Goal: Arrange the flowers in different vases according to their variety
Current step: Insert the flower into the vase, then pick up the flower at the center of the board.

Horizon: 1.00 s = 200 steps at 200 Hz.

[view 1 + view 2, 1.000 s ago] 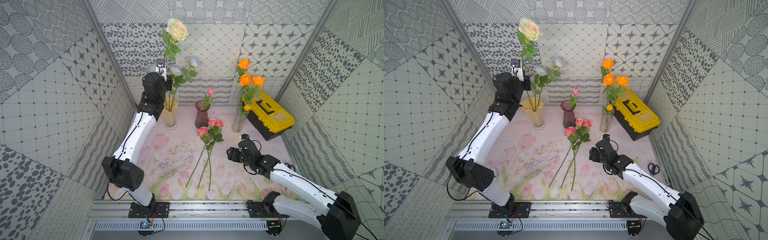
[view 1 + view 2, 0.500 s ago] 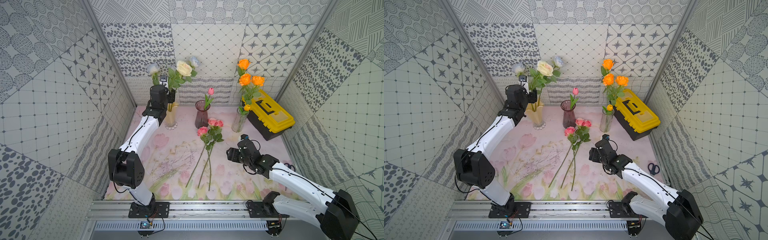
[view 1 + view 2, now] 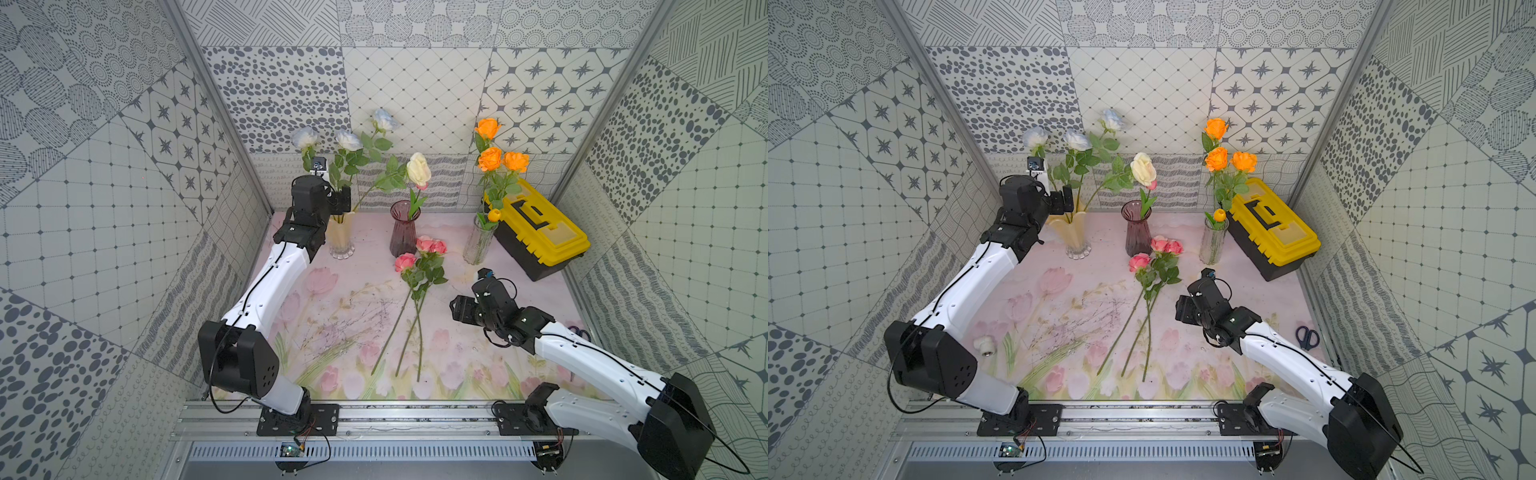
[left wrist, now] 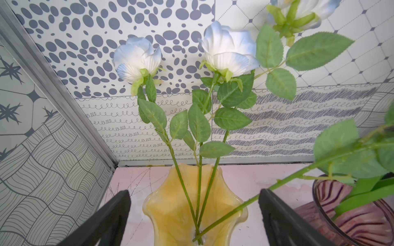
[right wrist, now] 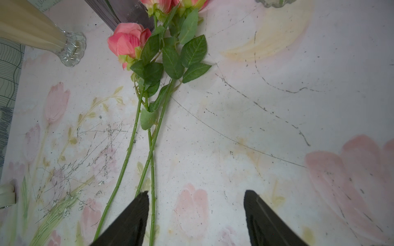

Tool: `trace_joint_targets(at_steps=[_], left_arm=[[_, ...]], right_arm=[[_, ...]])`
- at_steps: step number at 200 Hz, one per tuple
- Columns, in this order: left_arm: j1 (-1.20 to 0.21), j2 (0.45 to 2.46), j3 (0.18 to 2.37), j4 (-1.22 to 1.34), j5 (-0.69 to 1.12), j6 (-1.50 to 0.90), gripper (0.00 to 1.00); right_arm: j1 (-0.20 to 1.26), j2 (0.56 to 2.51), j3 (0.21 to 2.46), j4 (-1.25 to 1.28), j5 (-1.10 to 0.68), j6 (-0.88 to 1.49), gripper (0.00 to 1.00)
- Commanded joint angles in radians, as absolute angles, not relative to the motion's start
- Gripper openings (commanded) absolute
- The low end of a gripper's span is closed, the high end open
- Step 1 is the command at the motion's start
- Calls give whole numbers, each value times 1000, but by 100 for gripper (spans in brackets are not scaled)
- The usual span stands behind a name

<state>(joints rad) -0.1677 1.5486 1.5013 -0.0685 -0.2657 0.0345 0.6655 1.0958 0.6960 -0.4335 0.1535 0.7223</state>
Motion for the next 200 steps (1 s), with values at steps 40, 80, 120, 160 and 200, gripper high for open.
trace_joint_targets(at_steps=[40,80,120,160,200], left_arm=[[-189,1400,1418,-214,-151,-50,99],[-276,1312,1334,-311,-120,-49,99],[-416,1253,1235,-392,-86,-68,97],[-506,1240,1171,-438,-46,-89,92],[-549,1261,1129,-443,-6,-115,85]], right_arm=[[690,1144,759,-385,136,721,75],[703,1175,779,-376,137,721,75],[705,1173,773,-373,148,730,75],[704,1135,744,-381,170,743,75],[702,1097,706,-389,180,765,75]])
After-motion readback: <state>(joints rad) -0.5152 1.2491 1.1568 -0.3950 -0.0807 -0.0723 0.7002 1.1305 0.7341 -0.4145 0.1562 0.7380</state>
